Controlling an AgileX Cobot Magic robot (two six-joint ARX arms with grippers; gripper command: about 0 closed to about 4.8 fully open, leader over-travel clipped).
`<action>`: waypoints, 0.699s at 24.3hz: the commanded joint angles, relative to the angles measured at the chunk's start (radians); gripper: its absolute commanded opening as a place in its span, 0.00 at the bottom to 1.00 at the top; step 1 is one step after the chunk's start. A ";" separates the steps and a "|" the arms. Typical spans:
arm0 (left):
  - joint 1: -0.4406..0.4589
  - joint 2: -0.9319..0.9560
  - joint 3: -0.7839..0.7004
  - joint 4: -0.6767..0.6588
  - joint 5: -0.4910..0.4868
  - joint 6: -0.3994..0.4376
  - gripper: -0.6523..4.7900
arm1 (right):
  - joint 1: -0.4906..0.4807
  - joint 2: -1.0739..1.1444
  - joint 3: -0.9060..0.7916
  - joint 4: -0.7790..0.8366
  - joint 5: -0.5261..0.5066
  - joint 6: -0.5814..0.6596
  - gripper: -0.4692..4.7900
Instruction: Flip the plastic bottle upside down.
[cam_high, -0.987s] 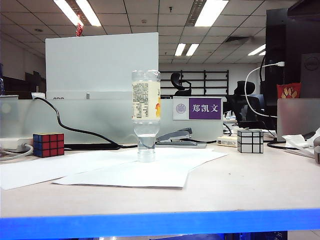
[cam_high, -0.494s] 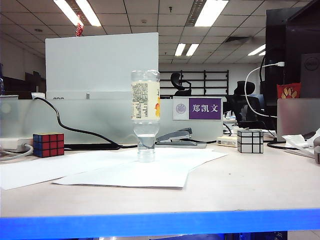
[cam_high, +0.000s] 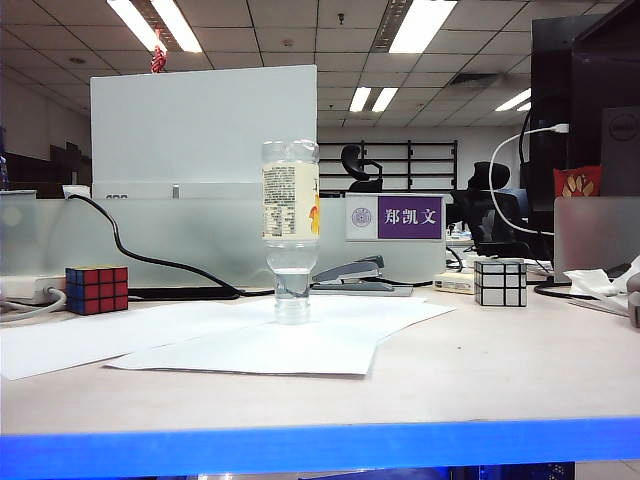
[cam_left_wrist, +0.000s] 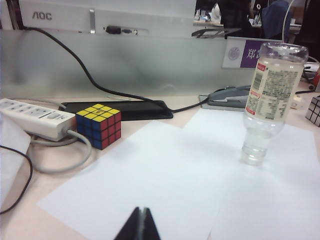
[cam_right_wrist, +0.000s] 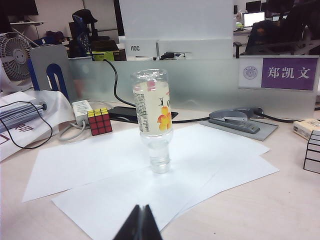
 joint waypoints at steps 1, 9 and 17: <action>-0.002 -0.002 0.001 0.037 -0.037 0.002 0.11 | 0.000 -0.002 0.003 0.011 -0.002 0.003 0.11; -0.002 -0.002 0.001 0.041 -0.134 0.002 0.11 | 0.000 -0.002 0.003 0.011 -0.002 0.003 0.11; -0.002 -0.002 0.001 0.034 -0.175 -0.013 0.11 | 0.000 -0.002 0.003 0.011 -0.002 0.003 0.11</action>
